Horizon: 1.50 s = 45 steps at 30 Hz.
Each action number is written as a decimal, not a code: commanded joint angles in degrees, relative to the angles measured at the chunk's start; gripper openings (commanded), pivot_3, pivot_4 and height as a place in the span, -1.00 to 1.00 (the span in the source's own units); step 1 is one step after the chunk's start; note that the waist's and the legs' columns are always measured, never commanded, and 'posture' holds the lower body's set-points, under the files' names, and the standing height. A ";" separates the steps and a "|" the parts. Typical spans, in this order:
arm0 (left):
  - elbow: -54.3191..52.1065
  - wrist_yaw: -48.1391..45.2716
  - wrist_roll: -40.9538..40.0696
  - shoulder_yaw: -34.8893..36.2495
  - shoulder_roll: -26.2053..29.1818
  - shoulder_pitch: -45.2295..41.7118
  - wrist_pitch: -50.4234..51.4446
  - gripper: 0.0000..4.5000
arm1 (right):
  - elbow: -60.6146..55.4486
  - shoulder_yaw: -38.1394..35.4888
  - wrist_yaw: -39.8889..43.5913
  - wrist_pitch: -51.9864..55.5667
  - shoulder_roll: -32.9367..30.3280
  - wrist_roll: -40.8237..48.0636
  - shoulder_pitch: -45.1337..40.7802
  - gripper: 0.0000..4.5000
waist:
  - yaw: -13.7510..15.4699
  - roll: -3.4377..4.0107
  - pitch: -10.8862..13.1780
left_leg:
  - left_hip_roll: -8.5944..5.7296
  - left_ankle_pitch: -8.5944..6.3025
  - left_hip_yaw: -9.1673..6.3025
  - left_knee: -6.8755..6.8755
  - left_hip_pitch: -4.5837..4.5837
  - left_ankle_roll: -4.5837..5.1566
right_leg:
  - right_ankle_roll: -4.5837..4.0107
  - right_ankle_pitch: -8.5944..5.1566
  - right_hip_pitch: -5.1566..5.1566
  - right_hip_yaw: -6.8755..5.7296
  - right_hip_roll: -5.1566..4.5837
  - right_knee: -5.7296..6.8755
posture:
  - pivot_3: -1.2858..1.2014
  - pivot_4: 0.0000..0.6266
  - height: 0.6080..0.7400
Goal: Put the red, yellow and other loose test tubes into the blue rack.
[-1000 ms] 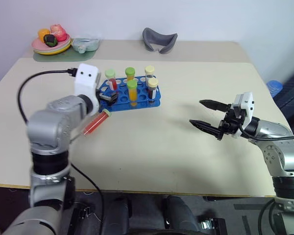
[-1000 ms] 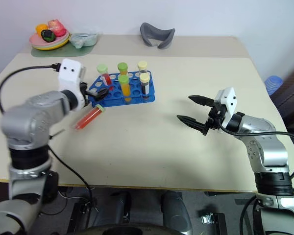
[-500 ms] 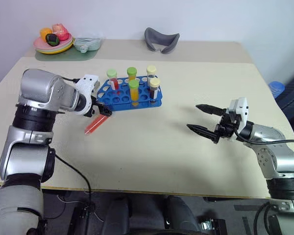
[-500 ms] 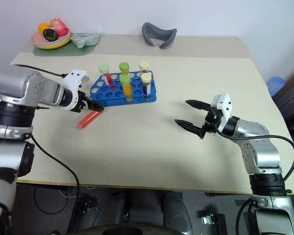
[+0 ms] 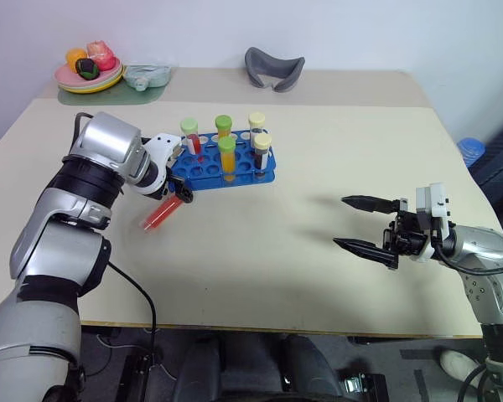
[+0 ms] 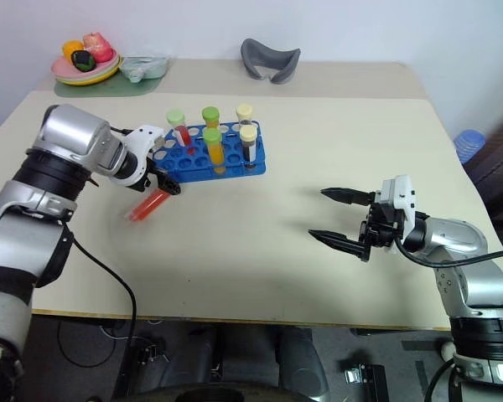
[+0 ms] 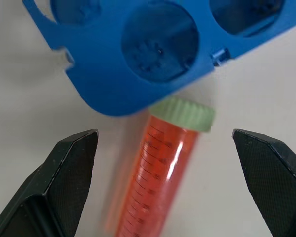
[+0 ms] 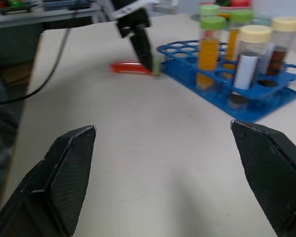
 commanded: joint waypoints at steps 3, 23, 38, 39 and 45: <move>4.85 -6.23 5.01 -4.21 -0.92 -3.29 -5.01 0.75 | -1.46 0.26 1.31 -0.08 -0.54 0.77 -1.71 1.00 | -0.14 -0.01 0.01 | 0.00 0.00 0.01 0.00 0.00 0.00 | 0.00 0.00 -0.02 0.00 0.00 0.00 | 0.03 -0.52 1.00; 5.91 -13.53 11.90 -2.03 -2.79 -2.91 -3.53 -0.50 | -0.88 2.88 -0.48 -0.55 1.19 -0.55 -3.97 1.00 | -0.09 -0.01 0.01 | 0.00 0.00 -0.01 0.00 -0.01 0.01 | 0.00 0.00 -0.02 0.00 0.00 0.02 | 0.03 -0.52 1.00; -61.05 6.98 3.06 37.29 -9.93 19.38 -0.36 -0.50 | 3.46 4.35 0.95 -1.19 1.63 -0.95 -8.45 1.00 | 0.19 -0.01 0.02 | 0.13 0.01 -0.02 0.15 -0.03 -0.01 | 0.01 0.00 -0.05 0.05 -0.06 0.18 | 0.03 -0.52 1.00; -63.30 9.34 4.27 38.01 -11.68 21.82 -7.26 -0.50 | 4.32 4.73 1.38 -1.32 1.69 -1.20 -9.42 1.00 | 0.21 -0.01 0.01 | 0.12 0.00 -0.02 0.20 -0.02 -0.01 | 0.01 0.00 0.00 0.04 -0.08 0.18 | 0.03 -0.52 1.00; -67.50 14.47 5.55 37.67 -16.47 30.74 -24.28 -0.50 | 6.88 5.67 3.04 -1.04 1.76 -1.68 -12.84 1.00 | 0.14 0.00 0.01 | 0.13 0.00 0.04 0.14 0.05 -0.01 | 0.00 0.01 0.02 0.08 -0.01 0.18 | 0.03 -0.52 1.00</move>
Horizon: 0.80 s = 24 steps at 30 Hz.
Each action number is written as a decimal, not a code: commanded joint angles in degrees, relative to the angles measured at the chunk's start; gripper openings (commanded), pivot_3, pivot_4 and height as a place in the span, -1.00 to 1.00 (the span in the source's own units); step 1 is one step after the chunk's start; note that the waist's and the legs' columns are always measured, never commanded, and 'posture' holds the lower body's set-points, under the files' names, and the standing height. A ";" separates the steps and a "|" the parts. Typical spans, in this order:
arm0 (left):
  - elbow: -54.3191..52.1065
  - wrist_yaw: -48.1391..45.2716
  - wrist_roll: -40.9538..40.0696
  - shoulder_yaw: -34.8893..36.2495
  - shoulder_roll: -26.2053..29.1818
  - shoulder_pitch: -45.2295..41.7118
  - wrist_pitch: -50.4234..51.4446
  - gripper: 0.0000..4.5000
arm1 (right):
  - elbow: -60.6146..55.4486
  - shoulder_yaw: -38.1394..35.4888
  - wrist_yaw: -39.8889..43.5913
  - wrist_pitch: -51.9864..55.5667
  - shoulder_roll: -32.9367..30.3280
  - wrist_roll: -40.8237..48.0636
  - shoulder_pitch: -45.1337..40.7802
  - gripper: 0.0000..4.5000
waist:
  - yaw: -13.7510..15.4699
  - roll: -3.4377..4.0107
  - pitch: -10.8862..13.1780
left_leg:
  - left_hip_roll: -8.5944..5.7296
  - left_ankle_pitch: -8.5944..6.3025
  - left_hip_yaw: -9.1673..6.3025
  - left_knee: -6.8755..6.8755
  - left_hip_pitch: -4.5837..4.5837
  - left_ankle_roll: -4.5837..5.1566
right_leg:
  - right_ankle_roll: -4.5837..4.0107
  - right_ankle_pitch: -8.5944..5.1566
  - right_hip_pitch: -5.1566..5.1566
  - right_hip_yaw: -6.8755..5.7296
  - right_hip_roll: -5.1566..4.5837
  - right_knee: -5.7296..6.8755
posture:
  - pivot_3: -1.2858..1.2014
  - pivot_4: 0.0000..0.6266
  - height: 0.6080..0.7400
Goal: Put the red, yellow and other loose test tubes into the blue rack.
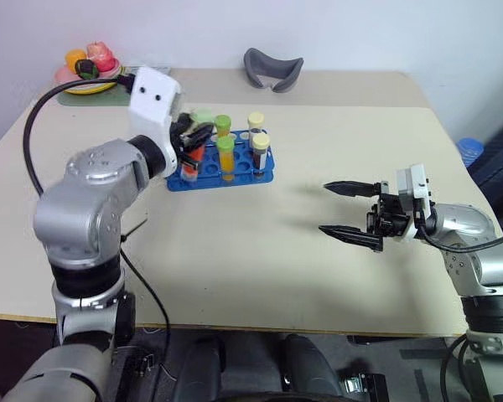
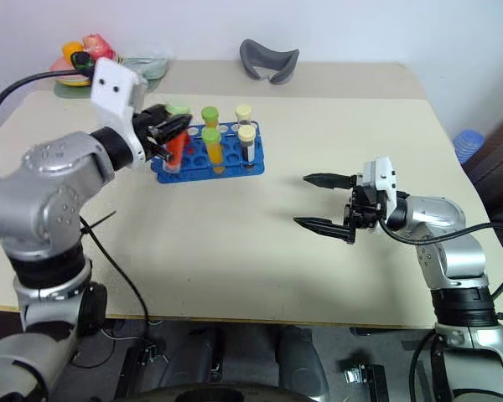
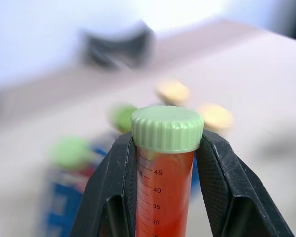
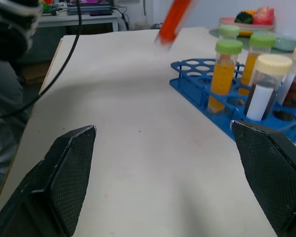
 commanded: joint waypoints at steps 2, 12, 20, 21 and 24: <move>-2.31 2.30 1.88 -0.81 -1.61 4.83 -15.57 -0.50 | 0.01 0.11 1.46 -0.35 -0.05 0.10 -2.21 1.00 | 0.03 0.00 0.00 | -0.02 -0.01 0.03 0.02 -0.02 0.01 | 0.00 0.00 -0.02 0.02 -0.05 -0.02 | 0.03 -0.52 1.00; 12.20 9.56 13.81 -10.11 -4.72 13.75 -46.00 -0.50 | 0.54 -0.29 1.87 0.66 -0.62 -0.33 -4.11 1.00 | 0.04 0.01 0.00 | -0.04 -0.03 0.02 -0.01 -0.02 0.05 | 0.00 0.00 -0.02 0.00 -0.03 -0.05 | 0.03 -0.52 1.00; 26.79 14.03 17.55 -10.12 -6.02 11.14 -59.68 -0.50 | -1.20 -0.85 0.68 1.48 -1.00 -0.23 -3.12 1.00 | 0.16 0.01 -0.01 | -0.06 -0.03 0.02 -0.01 -0.02 0.06 | 0.00 0.00 -0.01 0.00 -0.03 -0.05 | 0.03 -0.52 1.00; 28.30 14.17 17.75 -10.21 -6.05 11.12 -60.87 -0.50 | -1.42 -0.85 0.51 1.52 -1.02 -0.20 -2.99 1.00 | 0.15 0.01 -0.01 | -0.06 -0.03 0.02 -0.01 -0.02 0.06 | 0.00 0.00 -0.02 0.00 -0.04 -0.05 | 0.03 -0.52 1.00; 31.85 14.85 17.84 -10.08 -6.63 11.15 -63.31 -0.50 | -2.09 -0.90 -0.15 1.85 -0.96 0.02 -2.72 1.00 | 0.15 0.01 0.00 | -0.06 -0.03 0.02 -0.01 -0.01 0.06 | 0.00 0.00 -0.02 0.00 -0.03 -0.04 | 0.03 -0.52 1.00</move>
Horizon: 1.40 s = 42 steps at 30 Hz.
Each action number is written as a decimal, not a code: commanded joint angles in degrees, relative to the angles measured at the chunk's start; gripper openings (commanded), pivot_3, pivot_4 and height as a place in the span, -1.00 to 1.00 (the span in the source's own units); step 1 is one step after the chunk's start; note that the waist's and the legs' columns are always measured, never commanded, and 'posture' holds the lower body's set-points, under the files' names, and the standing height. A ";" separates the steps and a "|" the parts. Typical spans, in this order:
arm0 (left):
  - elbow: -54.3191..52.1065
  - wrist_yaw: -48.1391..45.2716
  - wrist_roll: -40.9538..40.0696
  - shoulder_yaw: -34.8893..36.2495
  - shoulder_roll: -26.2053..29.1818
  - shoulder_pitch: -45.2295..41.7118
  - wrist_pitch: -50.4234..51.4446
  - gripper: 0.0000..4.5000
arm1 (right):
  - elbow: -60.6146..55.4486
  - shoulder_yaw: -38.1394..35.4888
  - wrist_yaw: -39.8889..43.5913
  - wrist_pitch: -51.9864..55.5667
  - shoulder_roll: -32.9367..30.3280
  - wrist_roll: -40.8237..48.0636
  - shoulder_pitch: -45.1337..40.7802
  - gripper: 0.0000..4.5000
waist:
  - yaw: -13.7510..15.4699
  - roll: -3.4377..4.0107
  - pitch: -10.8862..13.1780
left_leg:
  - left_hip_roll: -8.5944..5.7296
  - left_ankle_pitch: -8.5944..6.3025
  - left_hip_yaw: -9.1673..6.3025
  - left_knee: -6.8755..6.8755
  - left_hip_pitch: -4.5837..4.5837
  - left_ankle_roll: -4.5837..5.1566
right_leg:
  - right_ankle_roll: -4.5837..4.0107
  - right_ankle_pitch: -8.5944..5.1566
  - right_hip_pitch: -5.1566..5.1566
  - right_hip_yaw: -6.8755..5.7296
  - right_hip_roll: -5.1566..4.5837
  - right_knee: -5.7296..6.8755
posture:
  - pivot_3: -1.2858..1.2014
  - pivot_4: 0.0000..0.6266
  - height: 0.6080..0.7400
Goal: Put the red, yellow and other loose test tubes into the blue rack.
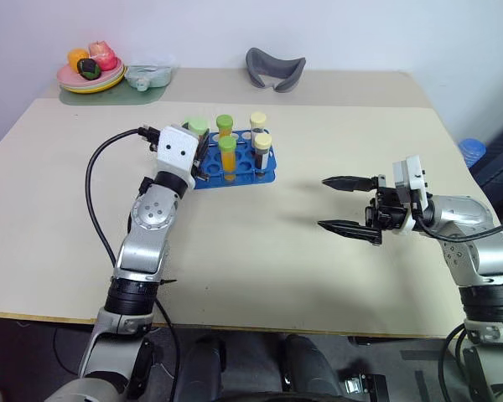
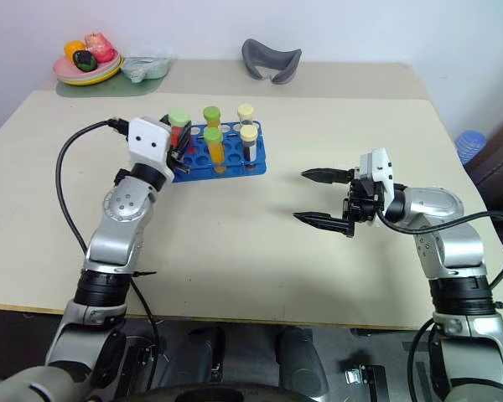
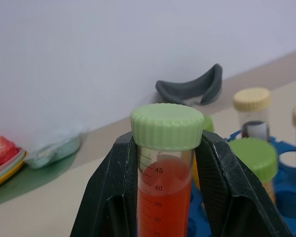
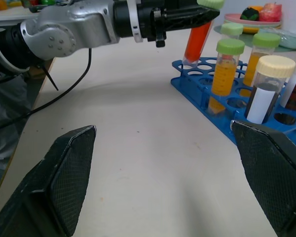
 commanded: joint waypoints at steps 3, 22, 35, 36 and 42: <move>4.16 1.43 0.28 0.30 -1.70 -1.37 -5.07 -0.50 | -3.32 -1.71 -1.22 0.67 -0.63 0.83 0.43 1.00 | 0.09 0.00 0.00 | -0.01 0.00 0.00 0.01 0.00 0.00 | 0.00 0.00 0.02 0.00 -0.01 -0.01 | 0.03 -0.52 1.00; 21.19 3.93 -1.21 4.11 -4.19 -3.50 -17.40 -0.50 | -5.43 -1.22 -3.77 1.64 0.44 1.13 0.90 1.00 | -0.02 0.07 -0.06 | -0.02 0.00 0.01 0.00 0.06 0.00 | 0.00 0.00 0.06 -0.01 0.00 -0.01 | 0.03 -0.52 1.00; 20.24 0.37 -2.34 2.66 -5.21 -1.31 -21.09 -0.50 | -5.55 -1.38 -4.44 1.67 0.63 1.24 0.83 1.00 | 0.04 0.12 -0.10 | -0.02 0.00 0.01 -0.01 0.09 0.00 | 0.00 0.00 0.11 -0.01 -0.01 -0.01 | 0.03 -0.52 1.00; 20.22 0.14 -2.41 2.46 -5.55 -1.38 -21.09 -0.50 | -5.55 -1.37 -4.45 1.66 0.67 1.24 0.83 1.00 | 0.07 0.12 -0.10 | -0.03 0.00 0.01 -0.01 0.09 0.00 | 0.00 0.00 0.11 -0.01 -0.01 -0.01 | 0.03 -0.52 1.00; 22.26 -0.51 -2.72 2.70 -5.81 -1.99 -21.44 -0.50 | -5.84 -1.41 -4.75 1.63 0.89 1.19 0.86 1.00 | 0.06 0.11 -0.09 | -0.04 0.00 -0.01 -0.02 0.08 0.01 | 0.00 0.00 0.09 -0.01 -0.01 -0.01 | 0.03 -0.52 1.00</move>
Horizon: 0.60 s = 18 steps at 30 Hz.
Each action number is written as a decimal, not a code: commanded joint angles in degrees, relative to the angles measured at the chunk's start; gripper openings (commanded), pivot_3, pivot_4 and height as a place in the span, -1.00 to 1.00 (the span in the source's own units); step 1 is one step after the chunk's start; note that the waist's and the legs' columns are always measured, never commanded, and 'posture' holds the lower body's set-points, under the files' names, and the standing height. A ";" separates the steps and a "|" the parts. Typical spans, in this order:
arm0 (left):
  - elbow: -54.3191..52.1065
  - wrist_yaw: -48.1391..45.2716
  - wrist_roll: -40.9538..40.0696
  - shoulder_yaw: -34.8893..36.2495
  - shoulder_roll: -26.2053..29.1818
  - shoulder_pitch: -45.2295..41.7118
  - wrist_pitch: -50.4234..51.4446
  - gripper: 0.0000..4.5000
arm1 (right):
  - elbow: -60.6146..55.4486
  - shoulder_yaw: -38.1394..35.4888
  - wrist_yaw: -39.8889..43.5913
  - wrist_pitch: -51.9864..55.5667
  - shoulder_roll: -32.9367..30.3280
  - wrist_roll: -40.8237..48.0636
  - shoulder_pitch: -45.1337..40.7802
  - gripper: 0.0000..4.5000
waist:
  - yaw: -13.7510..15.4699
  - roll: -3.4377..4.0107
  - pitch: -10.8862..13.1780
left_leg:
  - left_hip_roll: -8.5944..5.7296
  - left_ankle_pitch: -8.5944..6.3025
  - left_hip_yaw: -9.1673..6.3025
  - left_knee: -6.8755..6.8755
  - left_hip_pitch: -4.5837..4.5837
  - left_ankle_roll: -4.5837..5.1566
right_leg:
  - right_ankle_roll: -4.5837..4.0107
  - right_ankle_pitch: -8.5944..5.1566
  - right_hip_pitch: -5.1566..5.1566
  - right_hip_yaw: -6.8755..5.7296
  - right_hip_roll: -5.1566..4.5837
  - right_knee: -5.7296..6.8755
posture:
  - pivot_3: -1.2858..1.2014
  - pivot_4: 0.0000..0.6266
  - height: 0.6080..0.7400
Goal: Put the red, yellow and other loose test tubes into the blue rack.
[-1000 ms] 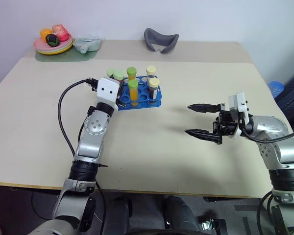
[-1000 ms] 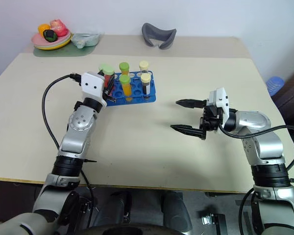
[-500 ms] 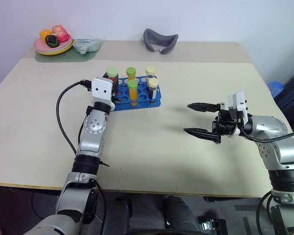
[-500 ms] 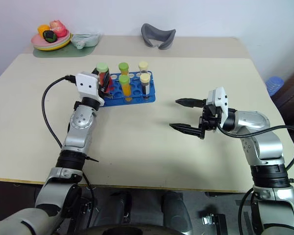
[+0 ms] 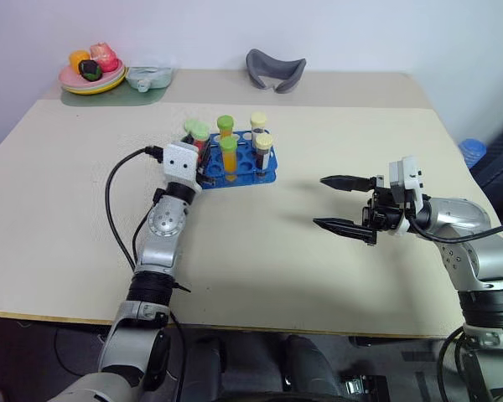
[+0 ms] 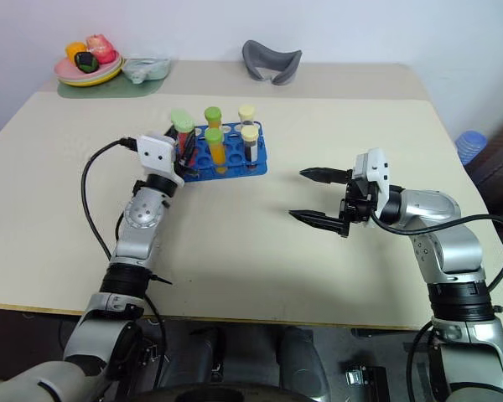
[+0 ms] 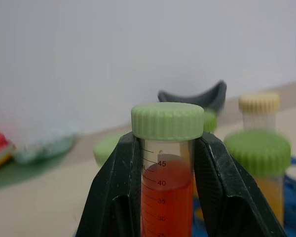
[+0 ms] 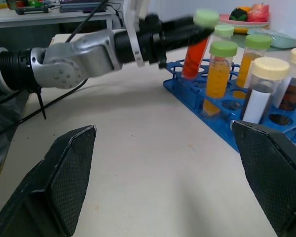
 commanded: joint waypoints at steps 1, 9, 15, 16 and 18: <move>1.82 -0.98 -0.24 -0.23 0.24 -0.68 -0.30 -0.50 | -2.53 -1.28 -0.25 -0.48 0.23 1.04 -0.24 1.00 | 0.06 0.00 0.00 | 0.00 0.00 -0.01 0.01 -0.01 0.00 | 0.00 0.00 0.00 -0.01 0.00 0.00 | 0.03 -0.52 1.00; 3.79 -1.07 -0.49 0.04 0.64 -0.30 -1.76 -0.50 | -2.68 -1.55 -0.61 -0.52 0.23 1.13 -0.16 1.00 | 0.08 0.00 0.00 | -0.01 0.00 -0.01 0.01 0.00 0.00 | 0.00 0.00 0.02 -0.02 -0.01 -0.01 | 0.03 -0.52 1.00; 2.01 -3.32 -5.47 1.62 -1.33 2.86 -3.40 -0.13 | -2.83 -1.68 -0.79 -0.74 0.29 1.16 0.41 1.00 | -0.02 0.00 0.00 | 0.00 0.00 -0.01 0.00 0.00 0.00 | 0.00 0.00 0.02 -0.01 -0.01 -0.01 | 0.03 -0.52 1.00; 1.66 -3.27 -5.70 1.78 -1.60 3.16 -3.60 0.07 | -2.90 -1.60 -0.87 -0.73 0.36 1.16 0.44 1.00 | -0.05 0.00 0.00 | 0.00 0.00 0.00 0.00 0.00 0.00 | 0.00 0.00 0.02 -0.01 -0.01 -0.01 | 0.03 -0.52 1.00; 0.87 -1.23 -4.33 1.97 -1.85 3.44 -3.44 0.50 | -3.06 -1.40 -1.07 -0.60 0.52 1.19 0.34 1.00 | -0.03 -0.02 0.01 | 0.00 0.00 -0.01 0.00 0.00 0.00 | 0.00 0.00 0.00 -0.01 -0.01 -0.01 | 0.03 -0.52 1.00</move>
